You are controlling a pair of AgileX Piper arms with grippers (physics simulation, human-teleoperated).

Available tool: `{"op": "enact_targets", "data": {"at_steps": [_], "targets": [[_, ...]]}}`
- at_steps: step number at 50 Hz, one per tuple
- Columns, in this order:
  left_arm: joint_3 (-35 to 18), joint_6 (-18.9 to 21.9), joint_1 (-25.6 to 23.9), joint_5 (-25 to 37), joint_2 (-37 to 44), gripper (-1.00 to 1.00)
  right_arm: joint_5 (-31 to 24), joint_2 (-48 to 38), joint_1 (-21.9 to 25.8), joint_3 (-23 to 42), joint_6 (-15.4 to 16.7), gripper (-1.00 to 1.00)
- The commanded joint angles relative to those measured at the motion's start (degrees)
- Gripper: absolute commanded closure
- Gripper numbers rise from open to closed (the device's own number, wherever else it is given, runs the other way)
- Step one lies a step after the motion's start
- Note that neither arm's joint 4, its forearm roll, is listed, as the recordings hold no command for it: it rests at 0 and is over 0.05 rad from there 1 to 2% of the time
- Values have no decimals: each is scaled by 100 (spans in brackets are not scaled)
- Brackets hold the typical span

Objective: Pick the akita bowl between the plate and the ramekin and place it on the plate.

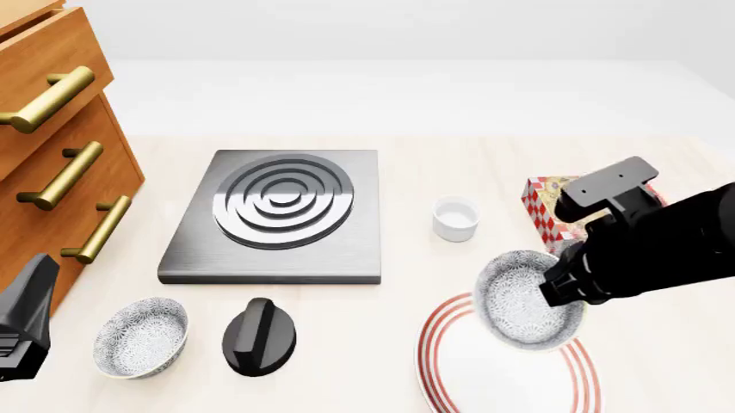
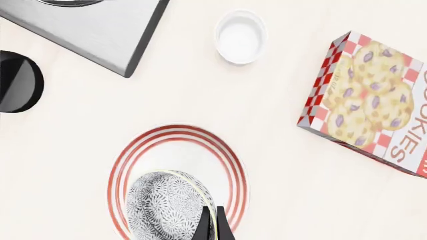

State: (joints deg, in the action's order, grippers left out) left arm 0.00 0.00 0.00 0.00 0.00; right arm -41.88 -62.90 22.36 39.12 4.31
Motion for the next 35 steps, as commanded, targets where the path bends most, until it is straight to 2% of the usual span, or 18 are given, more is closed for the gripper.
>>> {"op": "enact_targets", "data": {"at_steps": [1,7,9,14,16,17,21,35], "targets": [[0,0,0,0,0,-100,283,-321,162,-251,-139,100],[0,0,0,0,0,-100,353,-454,286,-261,-244,100],[0,0,0,0,0,-100,455,-516,251,-352,-159,100],[0,0,0,0,0,-100,486,-575,263,-350,-196,100],[0,0,0,0,0,-100,525,-578,194,-418,-140,100],[0,0,0,0,0,-100,527,-503,28,-494,5,100],[0,0,0,0,0,-100,521,-572,60,-450,-127,100],[0,0,0,0,0,-100,1127,-1443,357,-565,-456,100]]}}
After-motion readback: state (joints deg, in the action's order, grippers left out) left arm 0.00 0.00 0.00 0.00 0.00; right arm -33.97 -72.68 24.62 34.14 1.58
